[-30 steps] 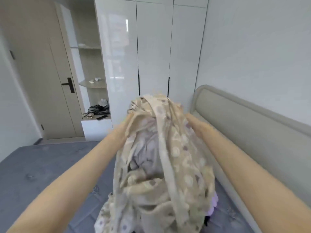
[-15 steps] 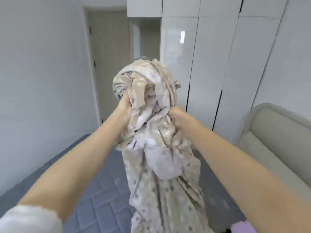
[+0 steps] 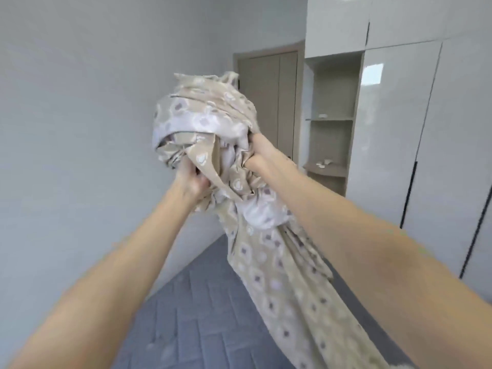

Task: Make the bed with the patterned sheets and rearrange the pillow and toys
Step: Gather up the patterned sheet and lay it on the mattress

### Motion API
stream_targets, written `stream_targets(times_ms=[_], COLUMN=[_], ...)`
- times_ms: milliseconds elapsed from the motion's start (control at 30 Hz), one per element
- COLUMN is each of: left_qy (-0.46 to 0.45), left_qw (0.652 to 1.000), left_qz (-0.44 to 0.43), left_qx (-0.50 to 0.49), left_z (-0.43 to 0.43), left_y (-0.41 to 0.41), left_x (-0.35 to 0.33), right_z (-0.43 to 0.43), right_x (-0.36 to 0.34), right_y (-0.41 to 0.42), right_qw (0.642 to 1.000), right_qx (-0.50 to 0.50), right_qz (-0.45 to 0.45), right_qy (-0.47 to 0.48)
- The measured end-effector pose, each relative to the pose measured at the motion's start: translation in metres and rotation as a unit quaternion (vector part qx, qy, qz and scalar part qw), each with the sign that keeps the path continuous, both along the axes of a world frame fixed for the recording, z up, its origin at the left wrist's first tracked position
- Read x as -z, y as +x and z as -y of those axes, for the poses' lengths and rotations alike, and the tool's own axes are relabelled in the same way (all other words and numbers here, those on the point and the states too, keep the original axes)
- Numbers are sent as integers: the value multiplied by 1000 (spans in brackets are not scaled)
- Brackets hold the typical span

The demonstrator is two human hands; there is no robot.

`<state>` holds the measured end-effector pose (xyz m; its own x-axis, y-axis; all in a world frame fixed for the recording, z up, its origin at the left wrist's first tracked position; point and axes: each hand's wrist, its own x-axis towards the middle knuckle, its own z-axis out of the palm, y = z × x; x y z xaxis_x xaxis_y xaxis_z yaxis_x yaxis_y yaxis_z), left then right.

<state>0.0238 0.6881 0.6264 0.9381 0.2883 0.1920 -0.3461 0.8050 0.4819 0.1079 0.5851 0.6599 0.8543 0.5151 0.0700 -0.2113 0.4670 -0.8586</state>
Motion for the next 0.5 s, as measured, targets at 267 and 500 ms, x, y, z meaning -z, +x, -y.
stream_targets(times_ms=[267, 500], left_qy=[-15, 167], left_qw=[996, 891], left_qz=[-33, -421], left_qx=[-78, -17], left_z=[-117, -115], left_y=[-14, 12], left_x=[19, 179], right_z=[-117, -55], right_x=[30, 170], right_y=[1, 23], right_qw=[998, 970], right_qx=[-61, -6], right_qz=[-22, -58], right_qy=[-5, -237])
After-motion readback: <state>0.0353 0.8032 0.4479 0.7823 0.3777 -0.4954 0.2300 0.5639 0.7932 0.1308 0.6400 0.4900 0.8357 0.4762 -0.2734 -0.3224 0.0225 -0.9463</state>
